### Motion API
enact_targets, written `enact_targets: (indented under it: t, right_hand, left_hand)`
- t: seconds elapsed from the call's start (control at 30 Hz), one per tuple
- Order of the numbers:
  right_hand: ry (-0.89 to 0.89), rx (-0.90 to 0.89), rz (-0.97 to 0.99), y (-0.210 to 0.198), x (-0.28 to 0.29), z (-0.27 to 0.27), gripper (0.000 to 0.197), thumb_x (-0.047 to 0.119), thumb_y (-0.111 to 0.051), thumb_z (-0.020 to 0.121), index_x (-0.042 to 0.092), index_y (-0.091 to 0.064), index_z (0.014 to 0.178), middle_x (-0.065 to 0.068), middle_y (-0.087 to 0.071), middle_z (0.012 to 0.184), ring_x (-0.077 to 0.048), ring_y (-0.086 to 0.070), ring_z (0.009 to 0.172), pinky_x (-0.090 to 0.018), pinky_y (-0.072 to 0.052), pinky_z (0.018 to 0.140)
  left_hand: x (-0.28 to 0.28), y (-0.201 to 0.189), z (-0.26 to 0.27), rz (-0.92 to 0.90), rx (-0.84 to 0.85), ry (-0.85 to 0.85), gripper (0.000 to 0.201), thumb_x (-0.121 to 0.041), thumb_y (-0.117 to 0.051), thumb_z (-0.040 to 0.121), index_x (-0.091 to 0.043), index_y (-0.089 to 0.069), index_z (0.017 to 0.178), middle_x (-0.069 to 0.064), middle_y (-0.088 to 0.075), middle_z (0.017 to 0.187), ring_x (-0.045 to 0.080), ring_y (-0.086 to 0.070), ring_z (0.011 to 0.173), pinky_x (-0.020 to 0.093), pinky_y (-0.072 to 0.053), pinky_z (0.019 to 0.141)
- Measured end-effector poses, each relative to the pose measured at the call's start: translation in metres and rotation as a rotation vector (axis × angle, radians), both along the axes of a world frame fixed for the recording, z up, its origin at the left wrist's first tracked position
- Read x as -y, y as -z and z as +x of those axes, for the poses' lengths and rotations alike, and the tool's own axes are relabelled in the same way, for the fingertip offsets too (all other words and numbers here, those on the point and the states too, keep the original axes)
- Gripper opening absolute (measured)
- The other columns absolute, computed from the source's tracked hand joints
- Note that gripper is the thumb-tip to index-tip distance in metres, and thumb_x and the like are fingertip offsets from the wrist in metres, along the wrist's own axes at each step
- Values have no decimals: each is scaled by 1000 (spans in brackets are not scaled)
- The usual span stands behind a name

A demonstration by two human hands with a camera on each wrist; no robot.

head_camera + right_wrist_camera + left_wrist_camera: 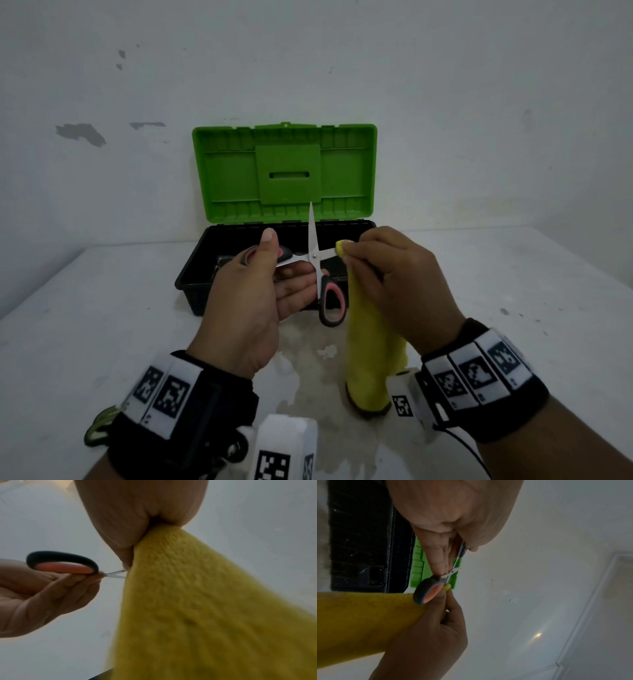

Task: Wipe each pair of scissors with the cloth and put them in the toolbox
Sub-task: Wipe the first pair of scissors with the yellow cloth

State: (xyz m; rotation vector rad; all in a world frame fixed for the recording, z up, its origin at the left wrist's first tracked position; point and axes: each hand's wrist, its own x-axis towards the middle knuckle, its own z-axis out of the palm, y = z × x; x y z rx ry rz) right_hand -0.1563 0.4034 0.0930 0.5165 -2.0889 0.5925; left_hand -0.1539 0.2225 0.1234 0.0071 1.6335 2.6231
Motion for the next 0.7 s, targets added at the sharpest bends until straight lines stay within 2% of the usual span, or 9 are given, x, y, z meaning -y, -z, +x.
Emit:
enact_targets:
  t: [0.13, 0.33, 0.47, 0.7]
  right_hand:
    - [-25, -18, 11, 0, 13, 4, 15, 15, -64, 93, 4, -74, 93, -7, -66, 87, -25, -62, 73, -39, -52, 62]
    - [7, -41, -26, 1, -4, 1, 19, 18, -62, 94, 5, -75, 94, -7, -68, 89, -23, -64, 75, -39, -53, 61]
    - [-26, -45, 1, 3, 7, 6, 16, 15, -64, 93, 4, -75, 96, -8, -68, 91, -24, -64, 76, -40, -53, 63]
    - [-40, -109, 14, 7, -4, 7, 16, 14, -67, 93, 3, -76, 99, -9, -71, 95, -24, -66, 81, -38, -54, 66]
  left_hand:
    - [-5, 1, -1, 14, 4, 1, 33, -38, -50, 99, -8, -57, 87, 18, -70, 74, 21, -75, 61, 26, -57, 51]
    - [-5, 1, -1, 29, -4, 19, 32, -37, -49, 99, -9, -56, 86, 13, -72, 64, 21, -74, 60, 26, -56, 49]
    - [-7, 2, -1, 21, -13, 22, 32, -37, -50, 99, -9, -56, 86, 11, -71, 61, 19, -73, 56, 24, -55, 47]
    - [-1, 4, 3, 36, -8, 73, 31, -37, -50, 98, -8, -56, 89, 12, -73, 63, 19, -73, 57, 24, -55, 47]
